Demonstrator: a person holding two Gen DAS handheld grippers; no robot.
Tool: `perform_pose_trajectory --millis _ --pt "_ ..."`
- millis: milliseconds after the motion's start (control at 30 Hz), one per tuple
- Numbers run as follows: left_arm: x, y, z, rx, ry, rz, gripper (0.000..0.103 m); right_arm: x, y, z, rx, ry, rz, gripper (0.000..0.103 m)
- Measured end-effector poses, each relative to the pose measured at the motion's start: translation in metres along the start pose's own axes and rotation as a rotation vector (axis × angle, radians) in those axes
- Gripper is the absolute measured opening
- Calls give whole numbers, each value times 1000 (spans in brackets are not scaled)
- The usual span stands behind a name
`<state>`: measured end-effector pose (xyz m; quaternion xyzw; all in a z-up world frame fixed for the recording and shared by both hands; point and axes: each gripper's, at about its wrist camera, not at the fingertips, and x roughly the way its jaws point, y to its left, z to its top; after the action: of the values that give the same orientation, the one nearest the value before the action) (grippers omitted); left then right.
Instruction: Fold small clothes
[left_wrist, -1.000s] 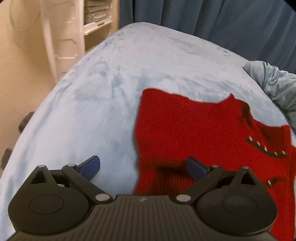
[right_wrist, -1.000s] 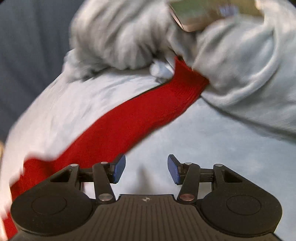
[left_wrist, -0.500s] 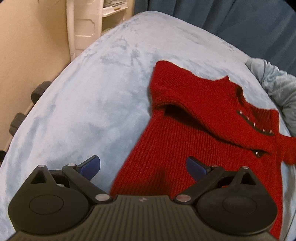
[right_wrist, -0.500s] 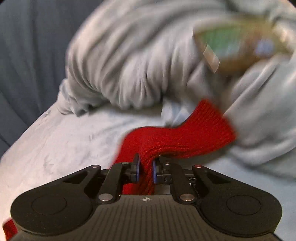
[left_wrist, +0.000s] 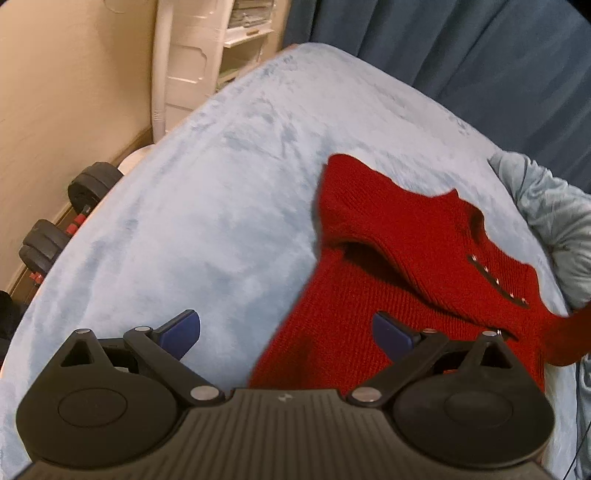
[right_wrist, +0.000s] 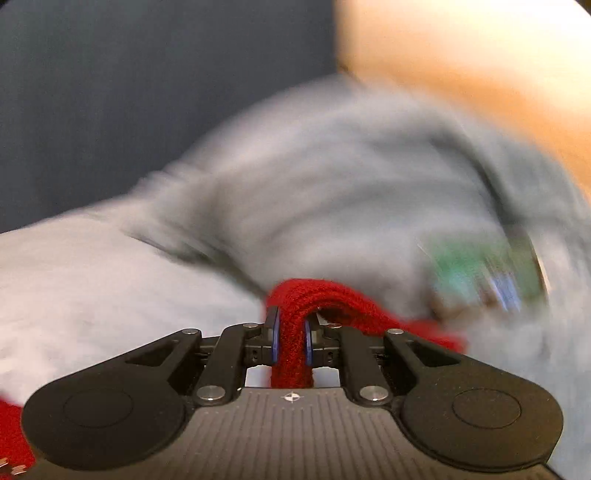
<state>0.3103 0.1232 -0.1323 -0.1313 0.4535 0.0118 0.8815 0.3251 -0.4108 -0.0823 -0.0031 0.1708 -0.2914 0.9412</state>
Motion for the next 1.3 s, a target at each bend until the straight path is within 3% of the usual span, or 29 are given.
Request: perform_pose_trajectory --millis 67,133,167,200,233,333,433,633,767,833,967,1067,1133,1200,1233,1267,1300 --pt "-3 6 1 -19 -4 -6 101 -50 64 0 -196 -123 170 16" --pt "-7 13 0 -34 -8 -6 101 -96 124 -34 -418 -174 417 32" --pt "-9 17 -1 -35 -9 -4 101 -114 149 -60 -554 -139 524 54" --pt "-11 20 -3 -35 -10 1 101 -129 167 -91 -678 -84 594 64" --pt "-13 23 -4 -36 -10 6 101 -139 175 -118 -760 -32 624 63" --pt "-20 34 -7 -20 -15 13 101 -145 161 -167 -808 144 598 63" --pt "-20 41 -12 -3 -12 23 101 -134 118 -157 -647 245 507 63" --pt "-6 20 -4 -43 1 -73 101 -114 68 -132 -548 243 390 64" --pt "21 -38 44 70 -29 -196 101 -109 63 -128 -393 264 391 64" --pt "48 -73 76 140 -33 -219 101 -114 55 -136 -328 280 402 64" --pt "119 -120 115 201 18 -115 101 -121 56 -154 -285 298 406 64" --pt "163 -131 122 213 66 -60 100 -122 50 -160 -278 305 391 64" --pt "182 -136 120 220 93 -36 94 -121 44 -164 -262 321 391 64" --pt "195 -143 116 272 115 -23 45 -117 40 -169 -259 336 383 64" --pt "194 -147 114 296 98 -14 38 -114 39 -171 -252 342 376 64" --pt "187 -152 113 314 69 -11 14 -115 37 -173 -245 344 367 64" --pt "177 -155 115 312 62 -32 14 -114 36 -174 -234 347 358 64"
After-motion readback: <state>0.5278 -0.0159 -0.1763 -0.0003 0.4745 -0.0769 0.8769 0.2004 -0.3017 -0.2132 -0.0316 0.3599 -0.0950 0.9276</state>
